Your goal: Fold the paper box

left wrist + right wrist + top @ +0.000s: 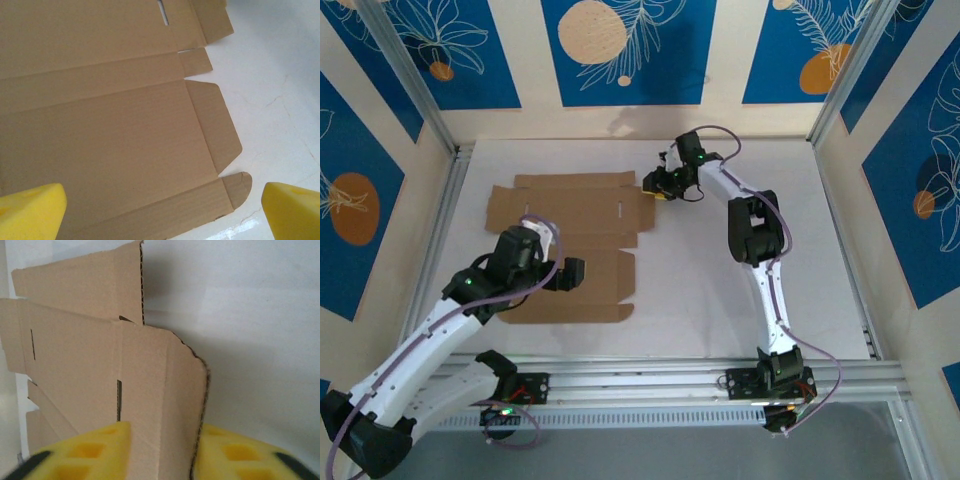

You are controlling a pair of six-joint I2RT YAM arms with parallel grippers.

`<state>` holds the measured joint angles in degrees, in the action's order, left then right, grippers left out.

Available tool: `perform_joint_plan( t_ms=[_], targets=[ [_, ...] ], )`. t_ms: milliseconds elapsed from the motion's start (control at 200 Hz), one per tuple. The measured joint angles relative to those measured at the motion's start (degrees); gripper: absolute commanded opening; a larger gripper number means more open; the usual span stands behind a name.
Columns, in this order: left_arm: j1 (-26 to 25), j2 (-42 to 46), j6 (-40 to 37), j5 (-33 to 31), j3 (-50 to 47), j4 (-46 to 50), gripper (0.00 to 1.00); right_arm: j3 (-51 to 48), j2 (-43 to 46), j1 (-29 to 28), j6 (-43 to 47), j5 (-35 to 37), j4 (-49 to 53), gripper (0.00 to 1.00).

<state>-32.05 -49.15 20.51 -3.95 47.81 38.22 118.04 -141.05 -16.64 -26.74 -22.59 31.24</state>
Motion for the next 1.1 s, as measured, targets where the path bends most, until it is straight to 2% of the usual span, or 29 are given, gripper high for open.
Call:
perform_joint_plan(
  t_ms=[65,190,405,555,670,860,970,1100],
  targets=[
    [0.0,0.5,0.37,-0.42,0.0,-0.04,1.0,0.0,-0.02,0.02,-0.81,-0.22,-0.24,0.09],
    [0.0,-0.52,2.14,-0.68,0.98,0.13,1.0,-3.56,0.79,0.63,-3.5,-0.7,-5.07,0.0],
    [0.0,-3.78,6.12,-0.57,3.78,-1.31,1.0,-28.37,12.09,4.15,-14.71,-0.24,-21.53,0.0],
    [0.0,-4.59,8.04,-0.68,3.78,-2.69,1.0,-48.94,25.09,5.88,-25.09,5.86,-33.57,0.0],
    [0.0,-6.51,9.35,-1.09,3.78,-4.44,1.0,-61.0,33.24,4.7,-30.32,9.94,-38.58,0.0],
    [0.44,-14.12,12.11,-1.73,4.96,-6.01,1.0,-70.25,43.89,0.85,-30.05,16.04,-37.94,0.0],
    [1.68,-17.05,13.99,-0.81,5.57,-6.27,1.0,-74.86,49.96,1.6,-31.26,17.46,-38.36,0.06],
    [3.52,-17.44,14.99,0.13,5.03,-6.56,1.0,-70.14,48.59,3.41,-25.99,16.44,-32.09,0.06]
  ],
)
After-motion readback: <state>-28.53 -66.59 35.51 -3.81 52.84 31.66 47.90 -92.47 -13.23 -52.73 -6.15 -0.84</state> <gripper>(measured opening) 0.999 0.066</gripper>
